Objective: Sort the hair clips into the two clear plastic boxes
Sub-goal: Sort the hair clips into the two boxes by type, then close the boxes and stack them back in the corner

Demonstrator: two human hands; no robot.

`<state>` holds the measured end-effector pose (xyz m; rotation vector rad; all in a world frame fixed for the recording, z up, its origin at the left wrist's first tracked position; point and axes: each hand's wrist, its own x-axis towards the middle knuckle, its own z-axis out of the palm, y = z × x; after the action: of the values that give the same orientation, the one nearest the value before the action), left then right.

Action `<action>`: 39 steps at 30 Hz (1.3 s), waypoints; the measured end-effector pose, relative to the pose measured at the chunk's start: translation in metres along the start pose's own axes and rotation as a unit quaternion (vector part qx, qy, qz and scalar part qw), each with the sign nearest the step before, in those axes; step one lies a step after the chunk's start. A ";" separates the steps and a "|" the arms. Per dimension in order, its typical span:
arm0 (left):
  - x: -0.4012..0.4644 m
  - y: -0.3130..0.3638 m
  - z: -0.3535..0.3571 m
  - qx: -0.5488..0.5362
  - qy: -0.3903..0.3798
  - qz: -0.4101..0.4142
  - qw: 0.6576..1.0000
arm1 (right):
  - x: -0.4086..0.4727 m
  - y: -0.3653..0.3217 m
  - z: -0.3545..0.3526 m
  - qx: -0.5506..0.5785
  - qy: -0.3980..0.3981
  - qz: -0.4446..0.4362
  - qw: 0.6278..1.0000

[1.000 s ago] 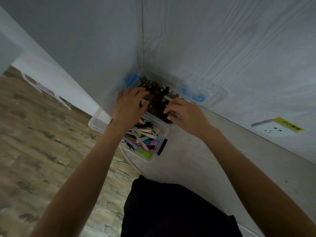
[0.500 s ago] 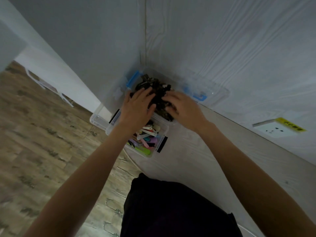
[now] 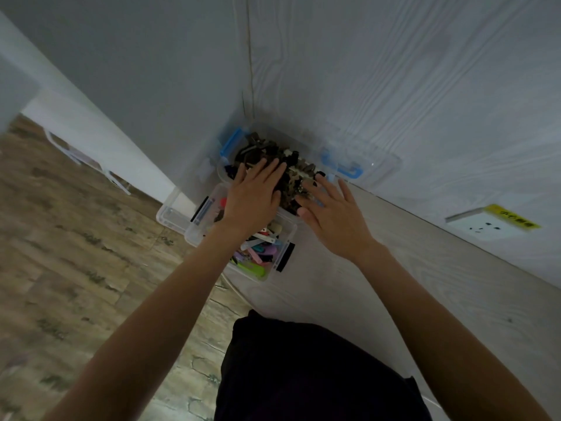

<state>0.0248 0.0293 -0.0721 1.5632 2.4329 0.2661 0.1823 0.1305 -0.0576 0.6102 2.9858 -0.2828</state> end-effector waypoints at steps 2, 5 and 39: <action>0.003 0.002 0.000 0.016 -0.007 0.011 1.000 | 0.006 0.001 -0.002 -0.001 -0.022 0.014 1.000; 0.004 0.007 0.002 0.065 -0.029 0.023 0.997 | 0.010 0.003 -0.003 0.001 -0.027 0.002 1.000; -0.017 -0.022 -0.037 -0.511 0.206 -0.251 0.796 | 0.010 -0.042 0.001 -0.034 0.095 0.071 0.992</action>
<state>0.0011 0.0041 -0.0416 0.3797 2.1429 1.5996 0.1566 0.0959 -0.0528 0.8837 3.0940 -0.1196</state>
